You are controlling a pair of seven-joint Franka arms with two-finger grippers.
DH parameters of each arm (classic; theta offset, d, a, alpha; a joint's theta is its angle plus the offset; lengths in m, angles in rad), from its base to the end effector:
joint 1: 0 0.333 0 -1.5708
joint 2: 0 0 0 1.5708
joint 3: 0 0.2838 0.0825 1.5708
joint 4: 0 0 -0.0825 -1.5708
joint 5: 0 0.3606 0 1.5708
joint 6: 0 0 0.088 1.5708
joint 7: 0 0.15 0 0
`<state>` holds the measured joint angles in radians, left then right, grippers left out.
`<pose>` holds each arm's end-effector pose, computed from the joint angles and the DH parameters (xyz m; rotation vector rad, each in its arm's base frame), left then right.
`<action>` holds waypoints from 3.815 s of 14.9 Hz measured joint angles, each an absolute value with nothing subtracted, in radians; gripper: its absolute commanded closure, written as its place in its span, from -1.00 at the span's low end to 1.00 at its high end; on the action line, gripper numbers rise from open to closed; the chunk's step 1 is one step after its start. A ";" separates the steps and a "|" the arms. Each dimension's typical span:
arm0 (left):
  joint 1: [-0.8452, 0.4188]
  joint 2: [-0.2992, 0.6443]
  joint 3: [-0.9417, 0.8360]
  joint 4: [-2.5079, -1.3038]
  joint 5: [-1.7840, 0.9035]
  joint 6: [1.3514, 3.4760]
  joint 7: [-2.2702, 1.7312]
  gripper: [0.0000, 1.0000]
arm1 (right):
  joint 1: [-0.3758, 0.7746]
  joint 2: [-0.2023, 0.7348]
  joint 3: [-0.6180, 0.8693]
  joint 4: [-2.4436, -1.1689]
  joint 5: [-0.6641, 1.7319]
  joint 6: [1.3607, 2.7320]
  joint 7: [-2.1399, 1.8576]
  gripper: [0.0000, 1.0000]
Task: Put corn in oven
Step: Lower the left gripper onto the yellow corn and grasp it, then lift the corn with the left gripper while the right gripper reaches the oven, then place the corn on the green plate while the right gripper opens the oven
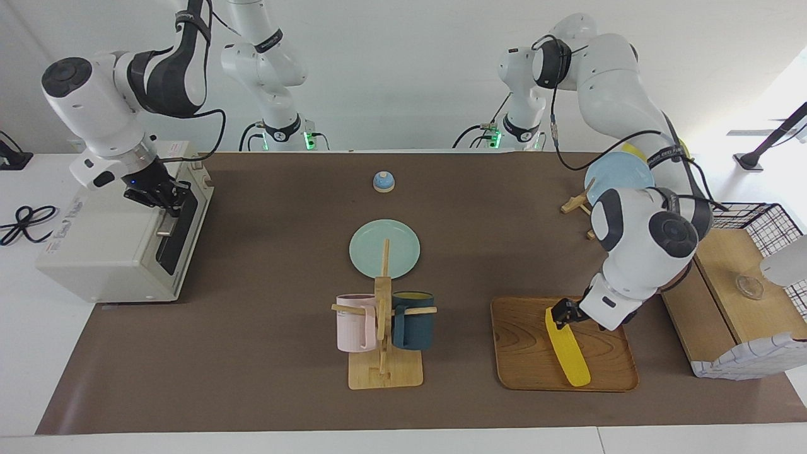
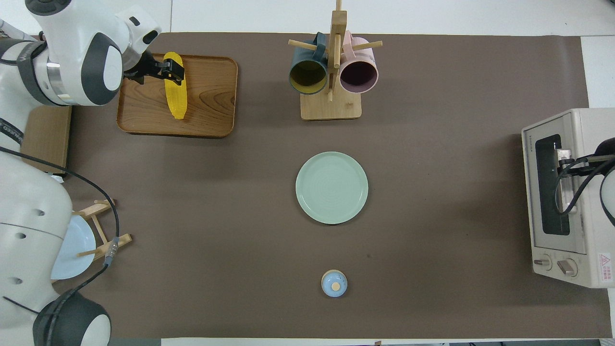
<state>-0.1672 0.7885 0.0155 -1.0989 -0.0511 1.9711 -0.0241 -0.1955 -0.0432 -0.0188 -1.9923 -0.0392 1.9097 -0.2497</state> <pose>0.7185 -0.1182 0.2987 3.0898 -0.1774 0.1241 0.5050 -0.1145 0.4103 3.1139 0.0766 -0.0726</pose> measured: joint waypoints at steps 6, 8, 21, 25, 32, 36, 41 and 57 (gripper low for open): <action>-0.166 0.860 0.018 -1.070 -0.098 2.064 -0.024 -1.00 | -0.195 -0.041 -0.017 -1.992 -0.102 1.910 -0.267 1.00; -0.166 0.863 0.018 -1.069 -0.098 2.065 -0.024 -1.00 | -0.195 -0.041 -0.017 -1.993 -0.103 1.910 -0.271 1.00; -0.175 0.868 0.020 -1.068 -0.099 2.068 -0.031 1.00 | -0.131 -0.063 -0.003 -2.067 -0.046 1.971 -0.233 1.00; -0.182 0.796 0.020 -1.058 -0.102 1.993 -0.054 1.00 | -0.064 -0.036 0.005 -2.116 -0.036 2.039 -0.168 1.00; -0.328 0.340 0.015 -1.463 -0.105 1.840 -0.250 1.00 | -0.044 -0.002 0.027 -2.217 0.011 2.217 -0.130 1.00; -0.536 0.146 0.014 -1.786 -0.105 1.957 -0.424 1.00 | -0.040 0.014 0.032 -2.244 0.015 2.269 -0.119 1.00; -0.740 0.119 0.014 -1.962 -0.105 2.204 -0.600 1.00 | -0.030 0.051 0.035 -2.276 0.016 2.344 -0.113 1.00; -0.833 0.467 0.039 -1.751 -0.103 2.424 -0.723 1.00 | 0.017 0.114 0.014 -2.195 0.006 2.307 -0.112 -1.00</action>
